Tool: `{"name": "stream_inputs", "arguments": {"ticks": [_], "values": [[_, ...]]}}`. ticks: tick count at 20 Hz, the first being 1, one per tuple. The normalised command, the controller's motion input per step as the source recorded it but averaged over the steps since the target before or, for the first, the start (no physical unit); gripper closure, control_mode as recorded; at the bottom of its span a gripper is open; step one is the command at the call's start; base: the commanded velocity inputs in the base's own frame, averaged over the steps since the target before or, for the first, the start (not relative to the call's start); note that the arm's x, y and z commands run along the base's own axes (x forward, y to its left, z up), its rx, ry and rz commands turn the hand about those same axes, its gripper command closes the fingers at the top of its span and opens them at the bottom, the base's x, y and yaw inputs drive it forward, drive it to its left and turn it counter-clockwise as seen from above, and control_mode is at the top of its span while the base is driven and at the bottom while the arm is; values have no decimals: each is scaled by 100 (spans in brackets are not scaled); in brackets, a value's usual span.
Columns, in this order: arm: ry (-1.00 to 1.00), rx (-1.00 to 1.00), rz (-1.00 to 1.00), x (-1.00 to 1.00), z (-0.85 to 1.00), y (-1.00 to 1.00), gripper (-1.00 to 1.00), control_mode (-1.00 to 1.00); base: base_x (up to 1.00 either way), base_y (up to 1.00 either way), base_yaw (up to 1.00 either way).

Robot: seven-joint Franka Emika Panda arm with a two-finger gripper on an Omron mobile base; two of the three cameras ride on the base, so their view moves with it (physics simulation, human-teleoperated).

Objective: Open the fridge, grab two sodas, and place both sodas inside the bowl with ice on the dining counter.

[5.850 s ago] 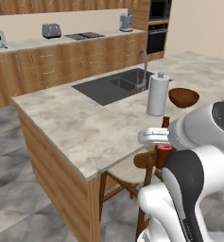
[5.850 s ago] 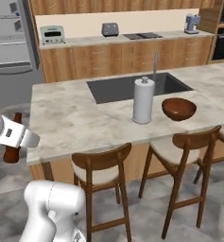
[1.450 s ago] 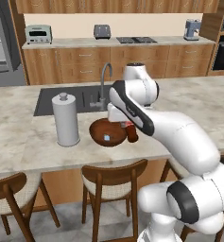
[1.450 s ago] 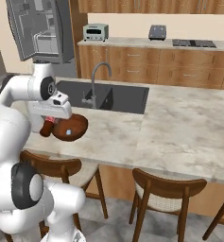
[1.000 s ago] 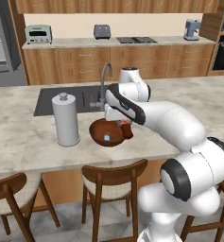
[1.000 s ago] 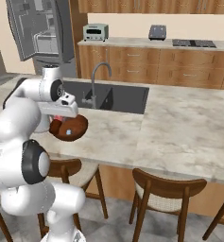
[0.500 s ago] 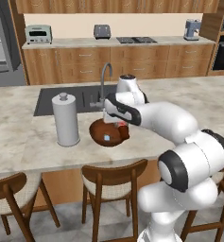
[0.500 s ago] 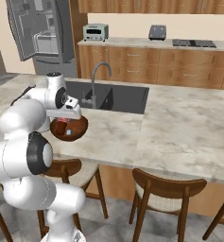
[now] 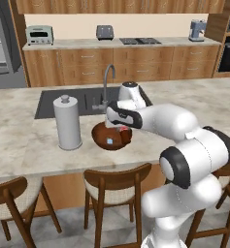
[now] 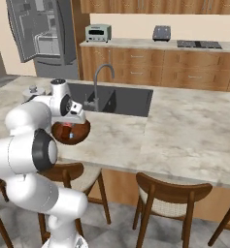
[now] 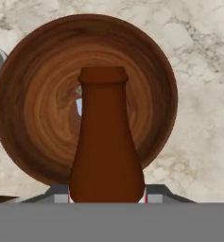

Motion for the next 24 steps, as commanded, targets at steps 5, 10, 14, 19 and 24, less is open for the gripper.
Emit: {"name": "stream_inputs", "arguments": {"ticks": [5,10,14,19,24], "values": [[0,0,0,25,-9,2,100,-100,0,0,0],[0,0,0,30,-9,6,100,-100,0,0,0],[0,0,0,29,-14,8,100,-100,0,0,0],[0,0,0,21,-19,6,100,-100,0,0,0],[0,0,0,19,-20,5,100,-100,0,0,0]]}}
